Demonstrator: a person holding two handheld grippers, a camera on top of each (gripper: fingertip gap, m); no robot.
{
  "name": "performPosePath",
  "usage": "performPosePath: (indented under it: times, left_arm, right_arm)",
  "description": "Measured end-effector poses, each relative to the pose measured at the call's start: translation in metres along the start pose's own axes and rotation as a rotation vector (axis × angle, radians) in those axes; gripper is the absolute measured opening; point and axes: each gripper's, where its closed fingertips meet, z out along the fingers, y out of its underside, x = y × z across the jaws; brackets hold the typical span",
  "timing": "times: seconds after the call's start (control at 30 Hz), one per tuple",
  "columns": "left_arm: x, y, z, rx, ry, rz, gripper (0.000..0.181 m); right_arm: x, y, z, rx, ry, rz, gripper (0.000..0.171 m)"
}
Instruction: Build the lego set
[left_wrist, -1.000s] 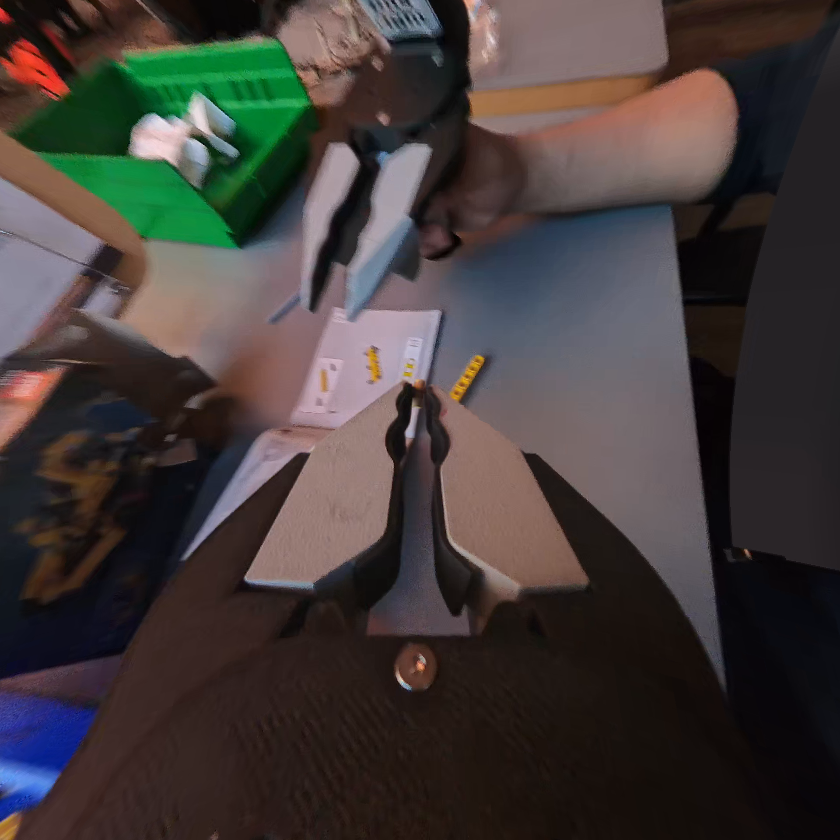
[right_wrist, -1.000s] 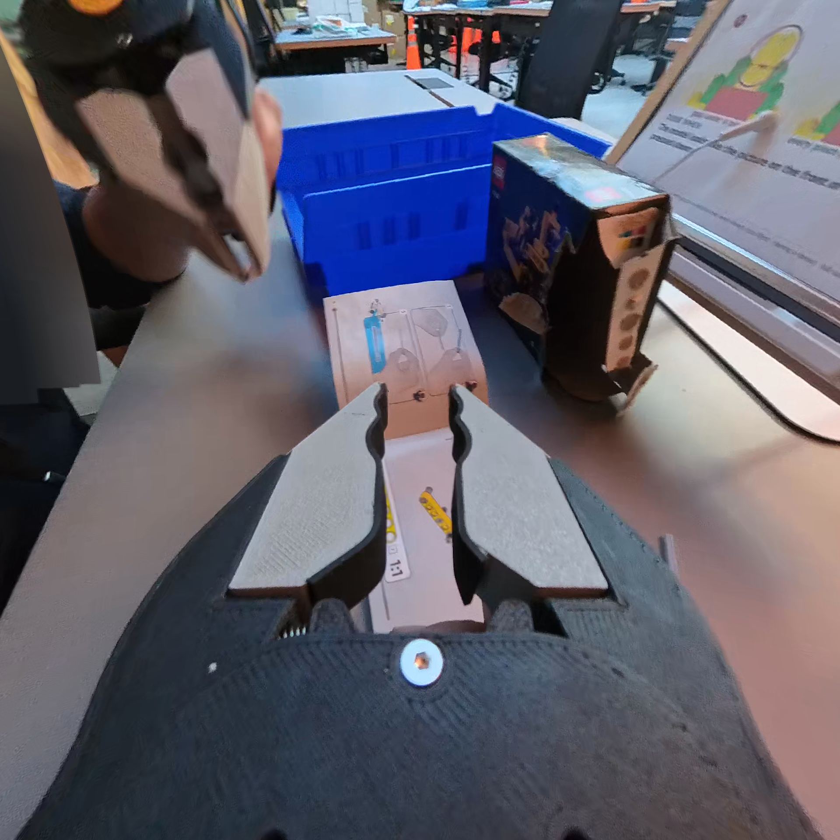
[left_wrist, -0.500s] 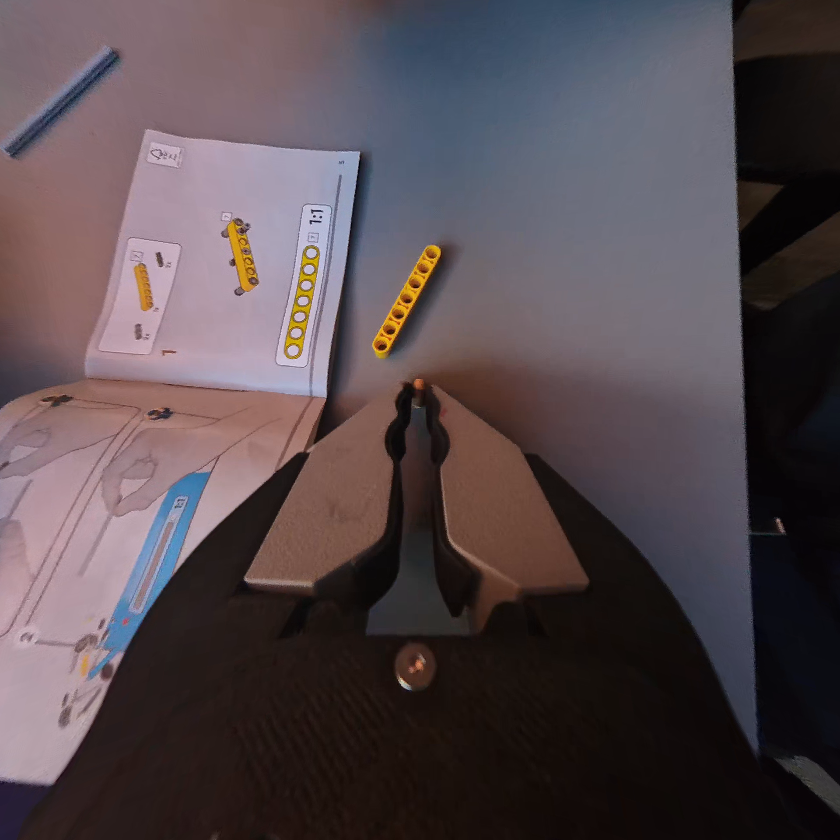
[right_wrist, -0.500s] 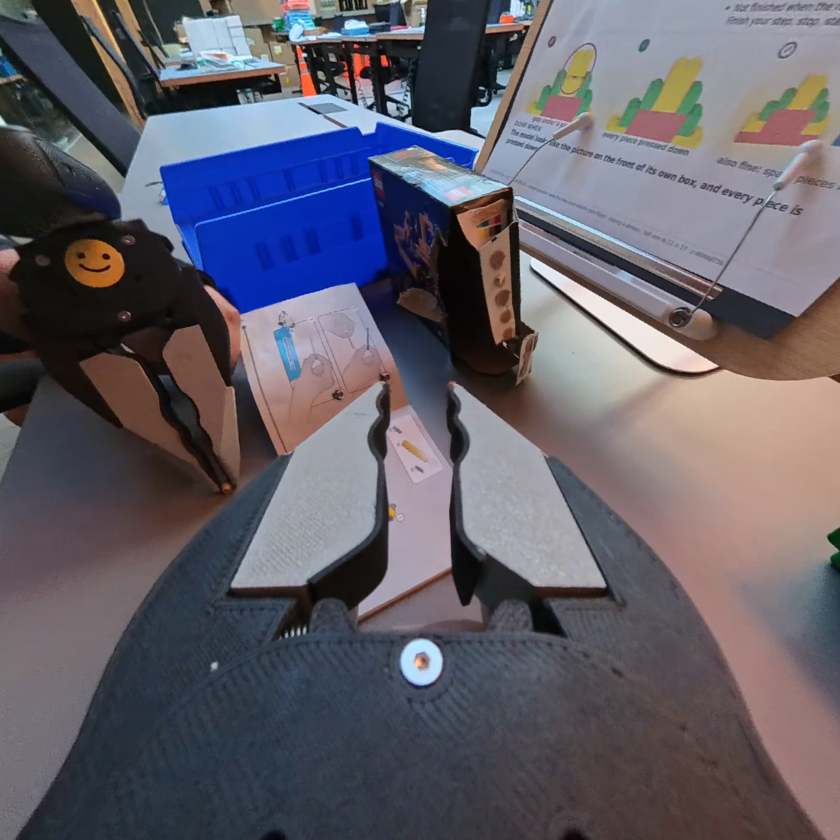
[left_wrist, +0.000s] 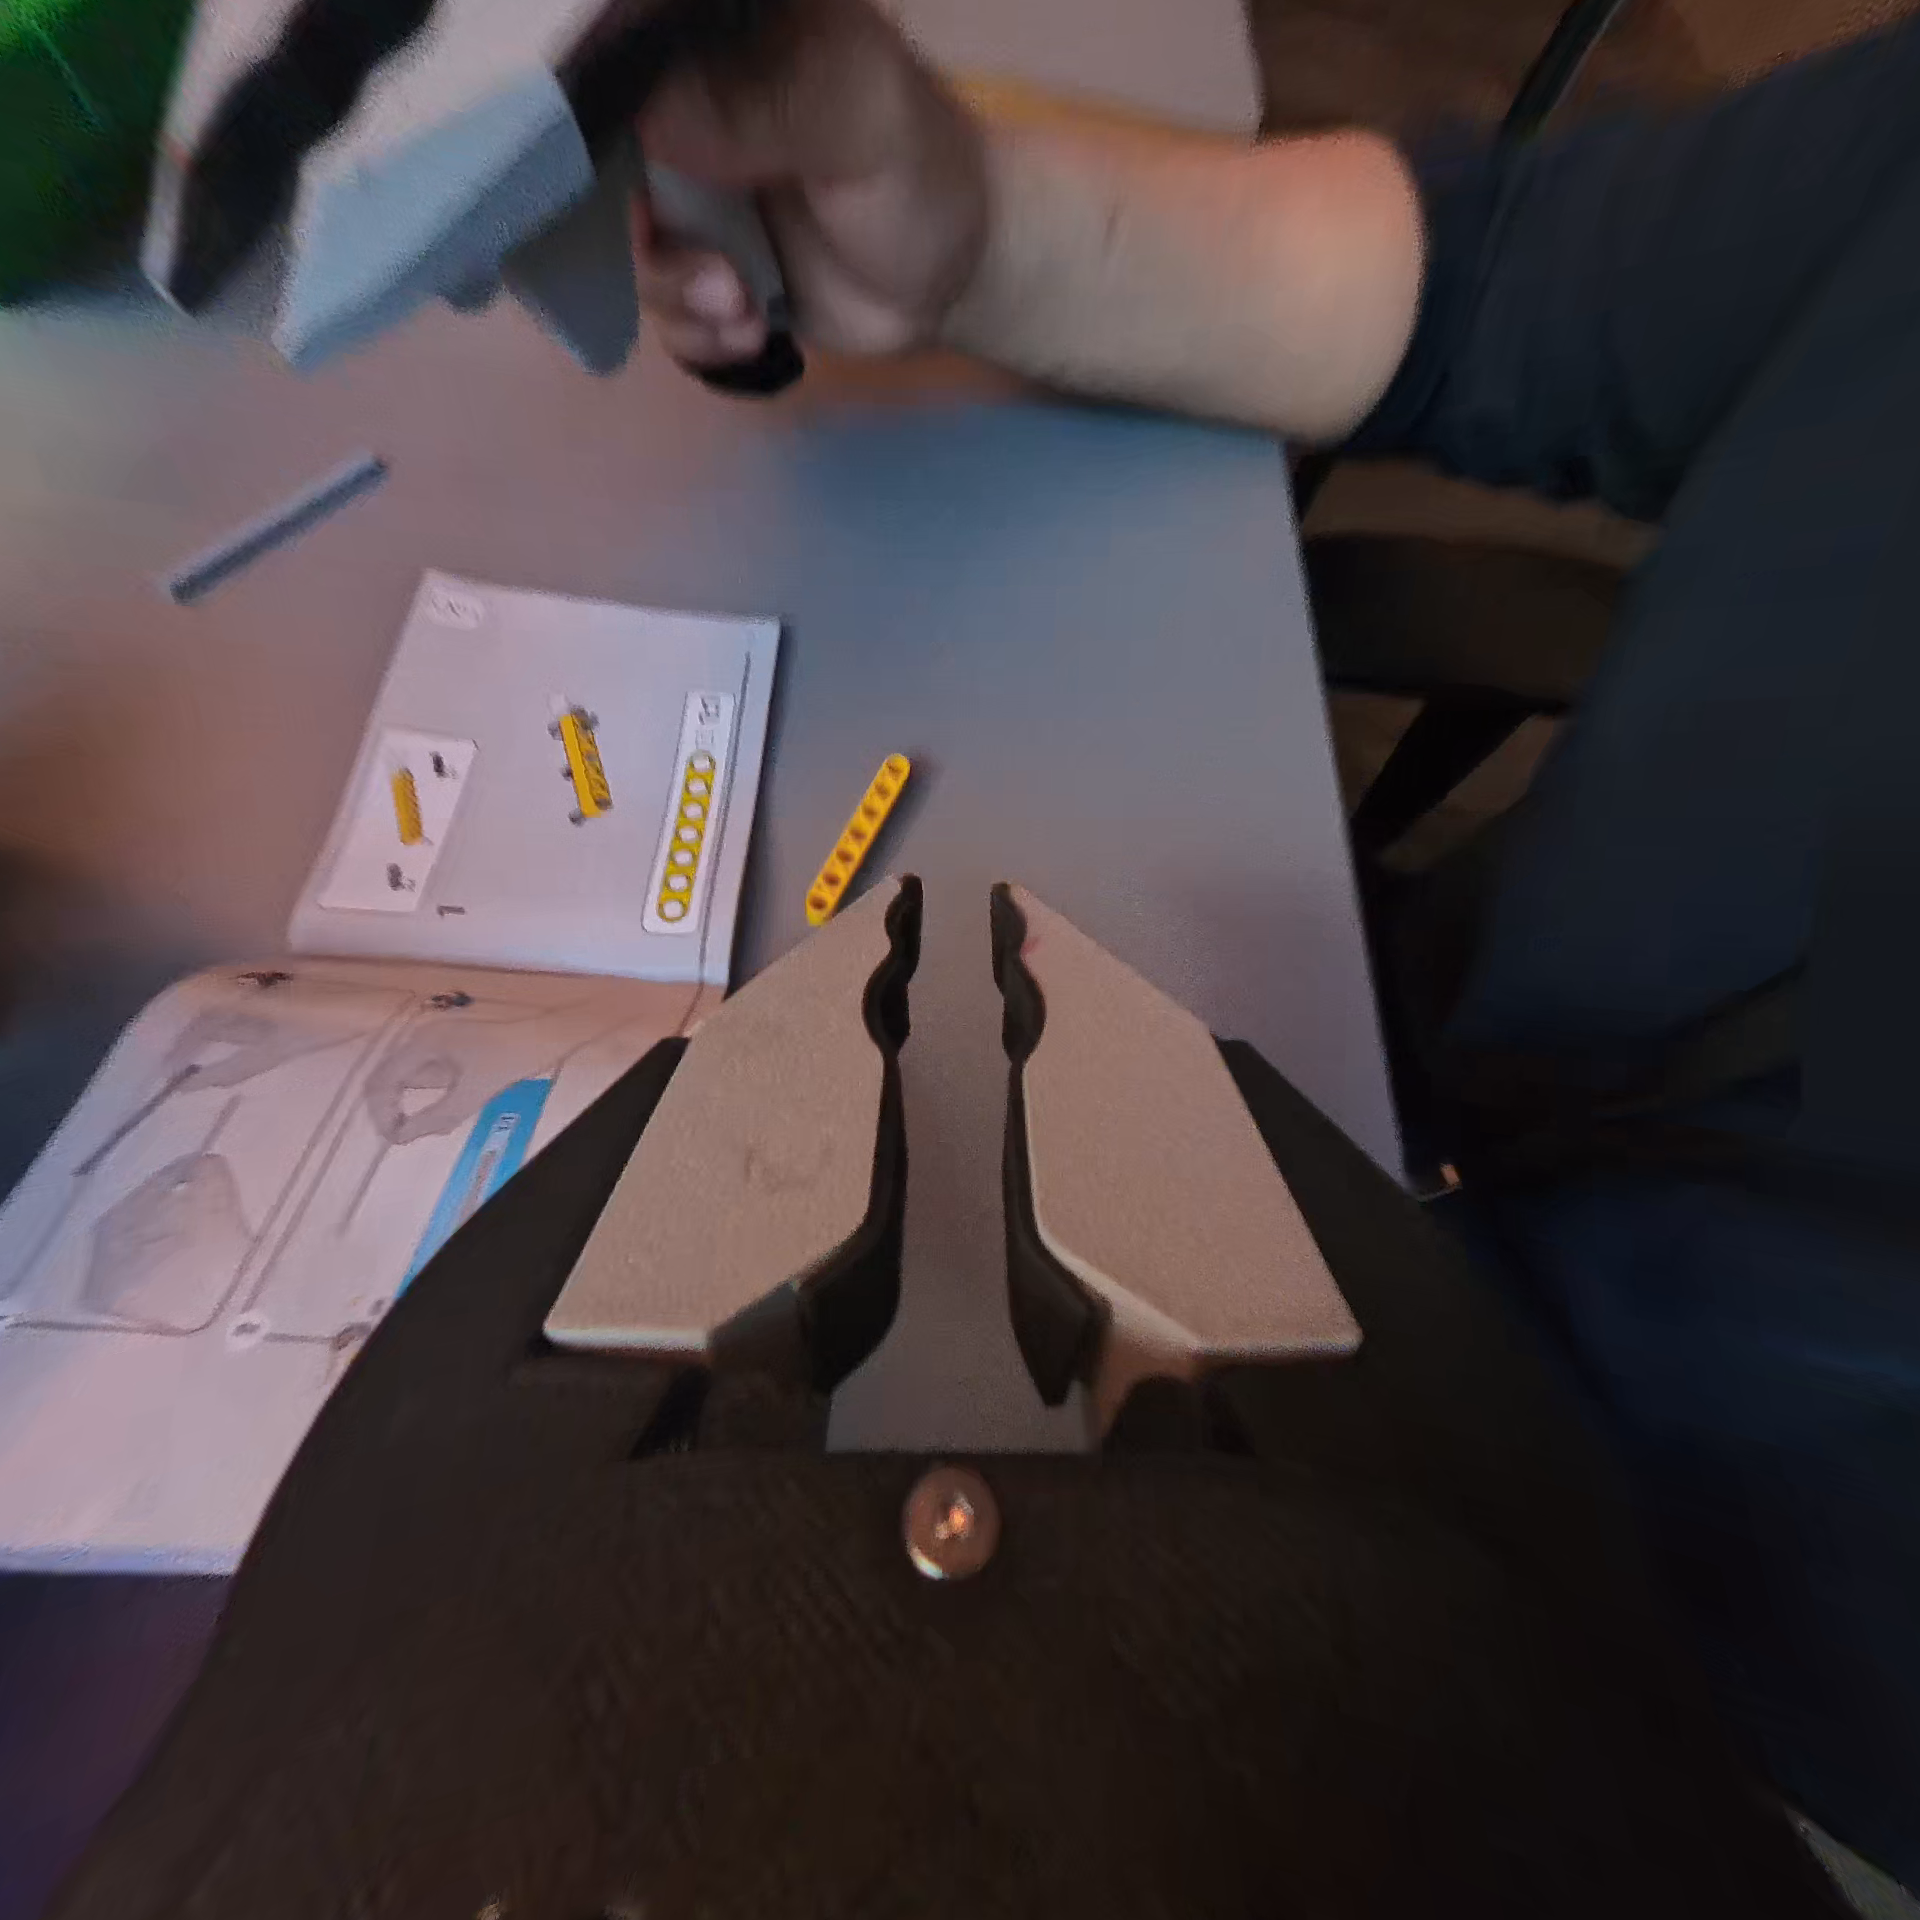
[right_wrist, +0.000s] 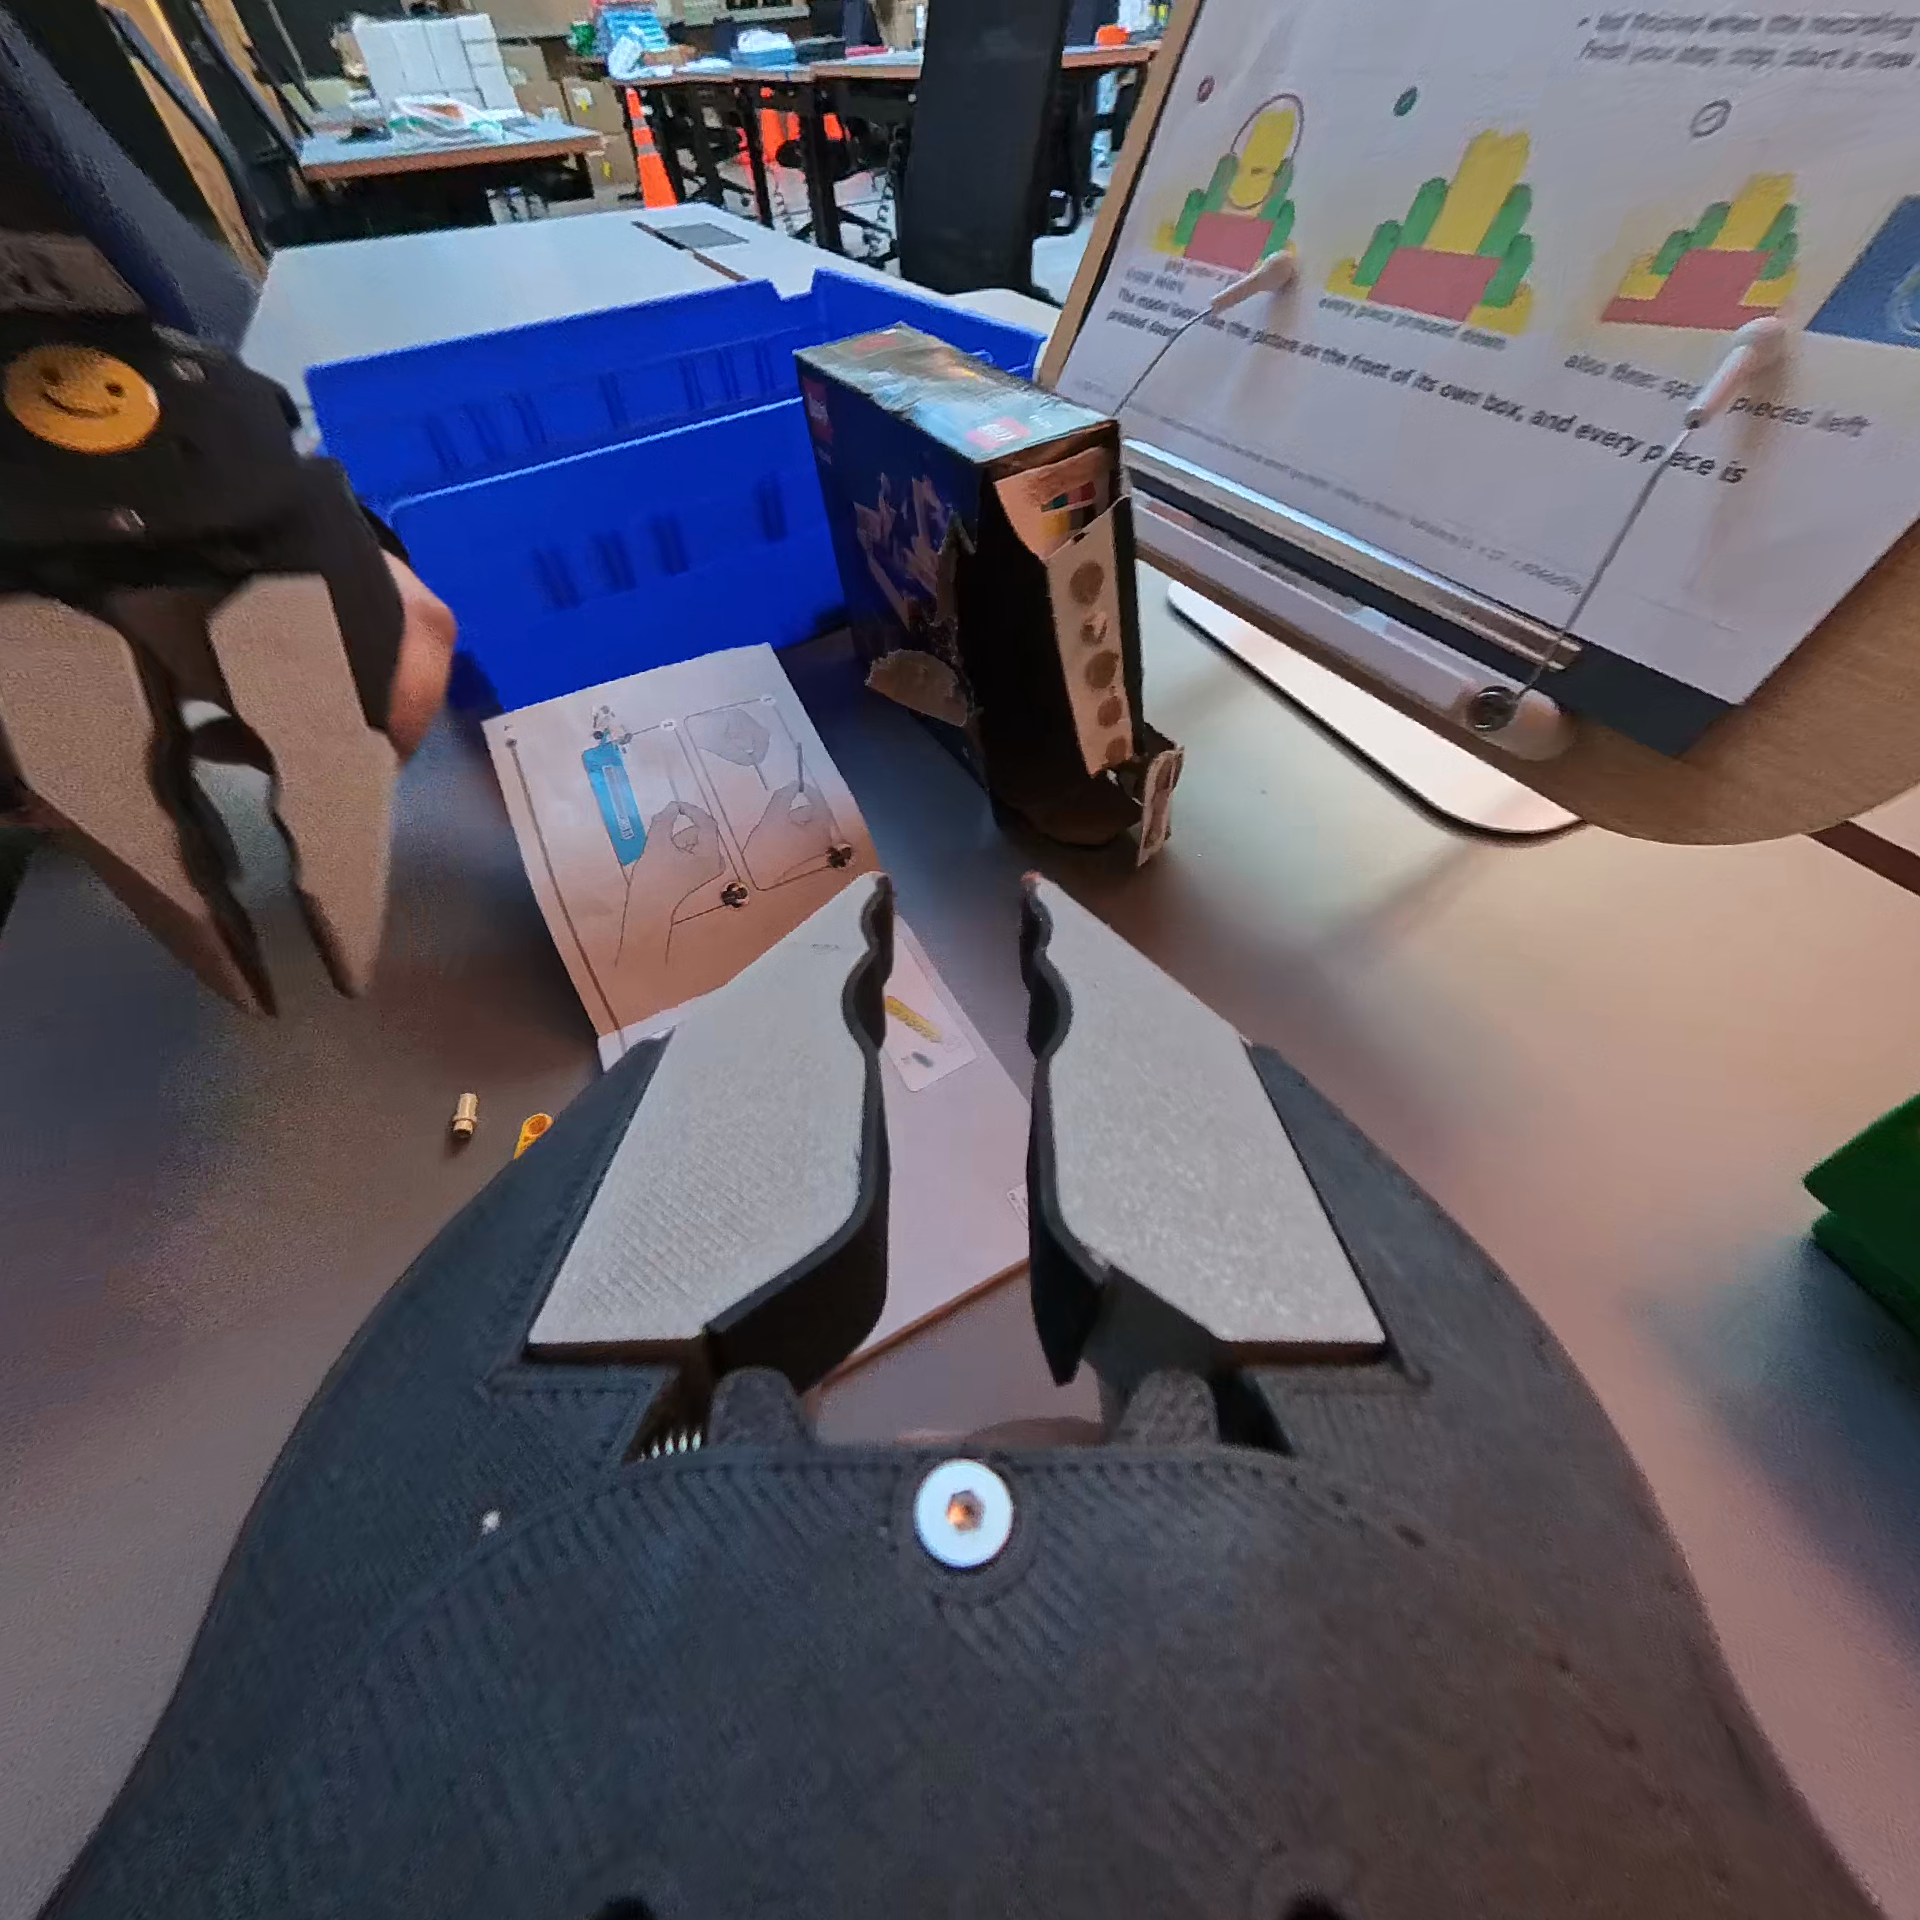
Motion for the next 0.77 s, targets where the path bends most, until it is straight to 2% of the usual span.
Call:
performPosePath:
  times: [0.03, 0.2, 0.43, 0.53, 0.63, 0.77]
  left_arm:
    - [0.000, -0.010, -0.010, 0.049, 0.004, -0.011, 0.009]
    - [-0.014, -0.037, -0.048, 0.222, -0.067, -0.024, 0.006]
    - [-0.037, -0.034, -0.063, 0.240, -0.186, -0.052, 0.007]
    - [-0.046, -0.036, -0.072, 0.278, -0.231, -0.069, 0.007]
    - [-0.044, -0.041, -0.080, 0.315, -0.210, -0.094, 0.010]
    - [-0.043, -0.051, -0.098, 0.363, -0.281, -0.006, 0.007]
  right_arm:
    - [0.004, -0.001, -0.002, 0.006, 0.013, 0.006, 0.020]
    - [0.034, 0.004, -0.012, 0.019, 0.111, 0.071, 0.020]
    - [0.068, 0.016, -0.022, 0.019, 0.223, 0.173, 0.020]
    - [0.073, 0.020, -0.023, 0.009, 0.239, 0.188, 0.020]
    - [0.072, 0.025, -0.020, -0.013, 0.235, 0.191, 0.021]
    - [0.067, 0.031, -0.014, -0.054, 0.233, 0.161, 0.022]
